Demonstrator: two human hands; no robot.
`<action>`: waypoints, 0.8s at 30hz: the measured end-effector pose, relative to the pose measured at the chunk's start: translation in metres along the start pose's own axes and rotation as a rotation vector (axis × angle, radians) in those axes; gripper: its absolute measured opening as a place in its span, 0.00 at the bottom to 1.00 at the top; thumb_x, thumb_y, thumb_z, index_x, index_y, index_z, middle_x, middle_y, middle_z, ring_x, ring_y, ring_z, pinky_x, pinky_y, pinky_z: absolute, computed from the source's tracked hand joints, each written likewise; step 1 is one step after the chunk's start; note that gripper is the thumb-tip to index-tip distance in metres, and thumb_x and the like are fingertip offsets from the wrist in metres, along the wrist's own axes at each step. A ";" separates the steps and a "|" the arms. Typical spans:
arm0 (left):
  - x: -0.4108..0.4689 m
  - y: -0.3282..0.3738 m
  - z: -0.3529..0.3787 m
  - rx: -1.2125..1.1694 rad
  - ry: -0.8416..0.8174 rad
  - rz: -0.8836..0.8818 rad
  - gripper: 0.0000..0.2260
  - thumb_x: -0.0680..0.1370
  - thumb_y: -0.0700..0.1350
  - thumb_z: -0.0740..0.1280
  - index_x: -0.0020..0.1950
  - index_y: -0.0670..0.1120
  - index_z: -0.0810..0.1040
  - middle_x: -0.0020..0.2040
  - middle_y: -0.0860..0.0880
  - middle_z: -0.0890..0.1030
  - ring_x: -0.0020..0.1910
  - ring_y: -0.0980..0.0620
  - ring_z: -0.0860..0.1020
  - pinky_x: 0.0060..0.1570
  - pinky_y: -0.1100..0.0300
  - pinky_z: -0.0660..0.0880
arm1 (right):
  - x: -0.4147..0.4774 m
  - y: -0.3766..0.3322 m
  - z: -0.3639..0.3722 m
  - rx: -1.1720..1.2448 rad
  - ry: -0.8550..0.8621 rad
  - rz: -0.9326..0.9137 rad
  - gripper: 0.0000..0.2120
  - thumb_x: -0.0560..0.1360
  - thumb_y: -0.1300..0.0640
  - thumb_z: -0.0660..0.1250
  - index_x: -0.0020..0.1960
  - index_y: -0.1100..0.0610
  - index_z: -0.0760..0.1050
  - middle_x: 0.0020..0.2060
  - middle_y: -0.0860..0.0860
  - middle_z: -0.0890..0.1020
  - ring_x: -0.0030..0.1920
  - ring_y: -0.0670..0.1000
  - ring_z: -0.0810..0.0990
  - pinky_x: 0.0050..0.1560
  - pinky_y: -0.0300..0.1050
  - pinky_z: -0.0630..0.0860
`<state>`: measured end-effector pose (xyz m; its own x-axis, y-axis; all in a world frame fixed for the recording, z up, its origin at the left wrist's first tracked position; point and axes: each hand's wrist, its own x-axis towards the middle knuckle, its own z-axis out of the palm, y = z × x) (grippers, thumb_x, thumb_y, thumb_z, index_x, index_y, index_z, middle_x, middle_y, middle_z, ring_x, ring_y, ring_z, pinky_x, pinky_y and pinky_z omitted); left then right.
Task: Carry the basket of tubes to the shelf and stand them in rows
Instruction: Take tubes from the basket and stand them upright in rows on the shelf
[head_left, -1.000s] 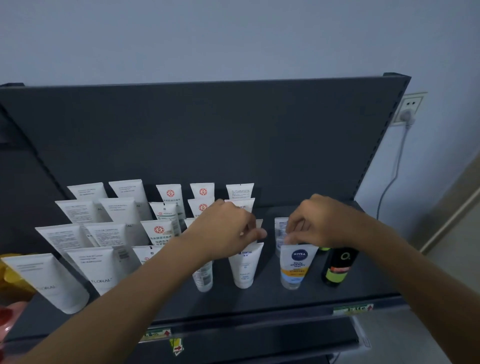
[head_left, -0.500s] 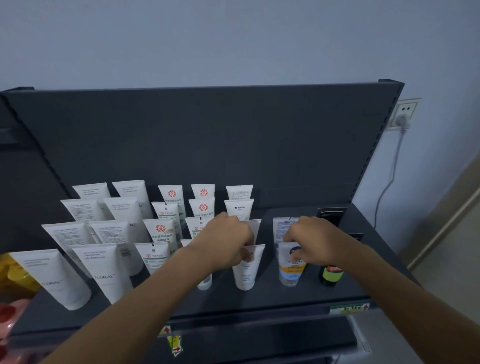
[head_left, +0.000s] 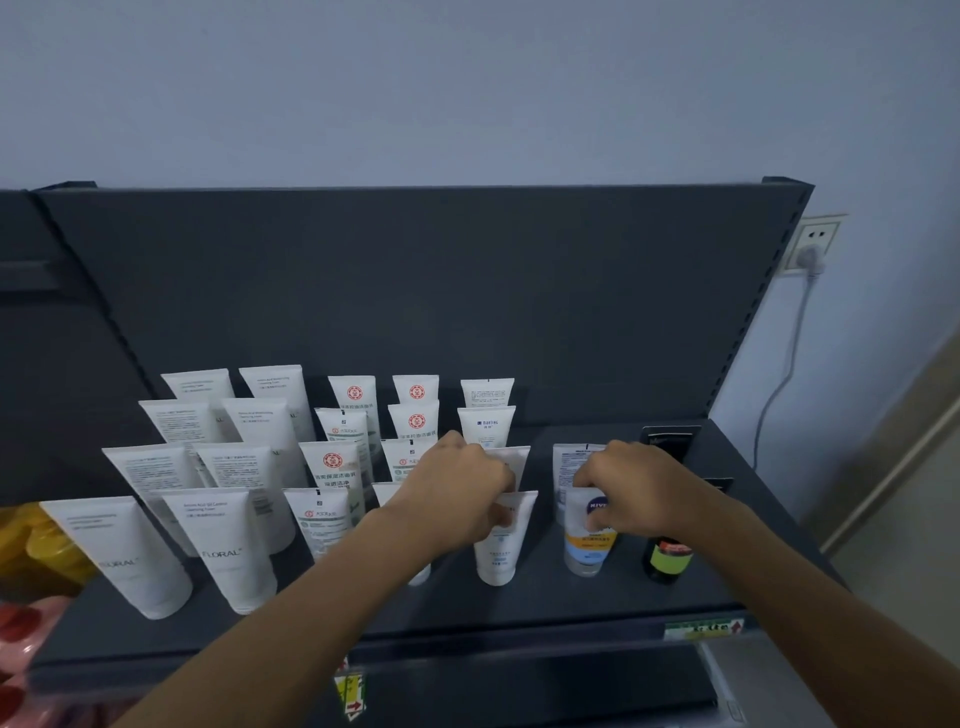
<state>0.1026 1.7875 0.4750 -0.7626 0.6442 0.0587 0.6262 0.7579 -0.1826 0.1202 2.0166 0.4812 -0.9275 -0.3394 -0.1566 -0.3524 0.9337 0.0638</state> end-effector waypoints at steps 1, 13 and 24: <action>0.000 0.000 0.001 0.006 0.008 0.001 0.12 0.76 0.56 0.67 0.53 0.50 0.81 0.46 0.47 0.83 0.48 0.42 0.77 0.58 0.51 0.71 | -0.001 0.000 -0.001 0.005 0.001 0.006 0.11 0.70 0.50 0.72 0.39 0.57 0.75 0.33 0.49 0.74 0.33 0.47 0.69 0.32 0.45 0.65; 0.000 -0.001 0.006 0.009 0.018 -0.034 0.11 0.77 0.54 0.65 0.54 0.50 0.81 0.50 0.48 0.83 0.51 0.43 0.77 0.58 0.55 0.68 | -0.038 0.039 -0.032 0.150 -0.012 0.195 0.28 0.59 0.37 0.79 0.56 0.46 0.80 0.50 0.39 0.83 0.51 0.44 0.80 0.52 0.49 0.79; 0.004 -0.003 0.010 -0.015 0.037 -0.028 0.10 0.77 0.54 0.64 0.50 0.52 0.81 0.45 0.49 0.84 0.45 0.45 0.79 0.59 0.53 0.70 | -0.036 0.071 0.004 0.088 -0.166 0.211 0.21 0.62 0.51 0.82 0.32 0.44 0.68 0.35 0.42 0.76 0.41 0.48 0.81 0.42 0.45 0.77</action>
<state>0.0960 1.7863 0.4657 -0.7733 0.6261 0.0999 0.6075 0.7768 -0.1657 0.1294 2.0962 0.4871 -0.9435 -0.1199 -0.3091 -0.1349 0.9905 0.0274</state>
